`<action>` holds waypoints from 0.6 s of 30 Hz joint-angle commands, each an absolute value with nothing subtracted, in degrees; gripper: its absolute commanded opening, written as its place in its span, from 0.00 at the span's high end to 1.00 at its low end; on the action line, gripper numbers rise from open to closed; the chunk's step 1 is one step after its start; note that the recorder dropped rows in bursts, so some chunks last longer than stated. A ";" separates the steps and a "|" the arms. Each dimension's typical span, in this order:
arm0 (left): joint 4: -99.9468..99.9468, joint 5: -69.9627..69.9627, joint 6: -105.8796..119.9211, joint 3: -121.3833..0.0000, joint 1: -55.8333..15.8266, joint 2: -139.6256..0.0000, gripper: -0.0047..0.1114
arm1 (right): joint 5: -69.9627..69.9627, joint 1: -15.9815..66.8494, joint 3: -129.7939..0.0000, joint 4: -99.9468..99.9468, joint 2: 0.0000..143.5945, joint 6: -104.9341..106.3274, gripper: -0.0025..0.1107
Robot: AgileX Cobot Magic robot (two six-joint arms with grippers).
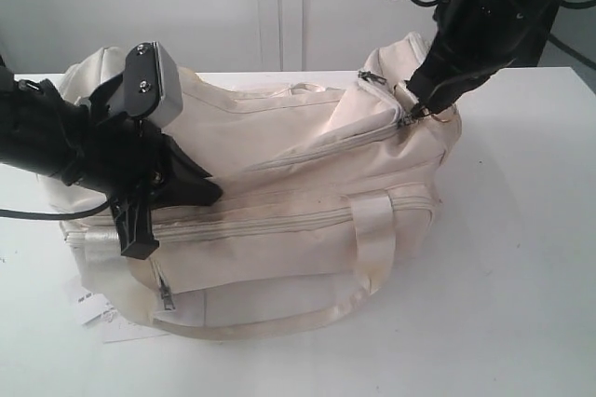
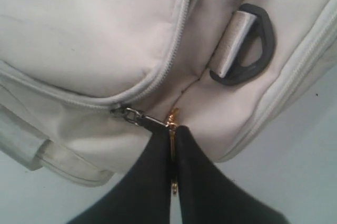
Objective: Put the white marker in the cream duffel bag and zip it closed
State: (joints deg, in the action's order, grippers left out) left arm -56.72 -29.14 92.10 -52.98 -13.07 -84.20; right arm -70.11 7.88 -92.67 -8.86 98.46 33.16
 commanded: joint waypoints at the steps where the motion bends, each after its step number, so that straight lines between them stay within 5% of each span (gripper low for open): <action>1: -56.49 -30.03 91.04 -52.72 -12.72 -82.10 0.80 | -69.96 7.42 -92.55 -14.33 96.24 37.67 0.98; 5: -56.49 -29.19 90.60 -52.72 -12.72 -81.07 0.49 | -69.96 7.42 -92.55 -14.40 94.98 37.78 0.98; 7: -56.49 -27.40 89.24 -52.72 -12.72 -80.65 0.41 | -69.96 7.42 -92.55 -14.27 94.46 37.78 0.98; 18: -64.35 -30.27 90.13 -52.72 -12.72 -77.76 0.39 | -69.96 7.55 -92.55 -16.70 90.52 37.78 0.98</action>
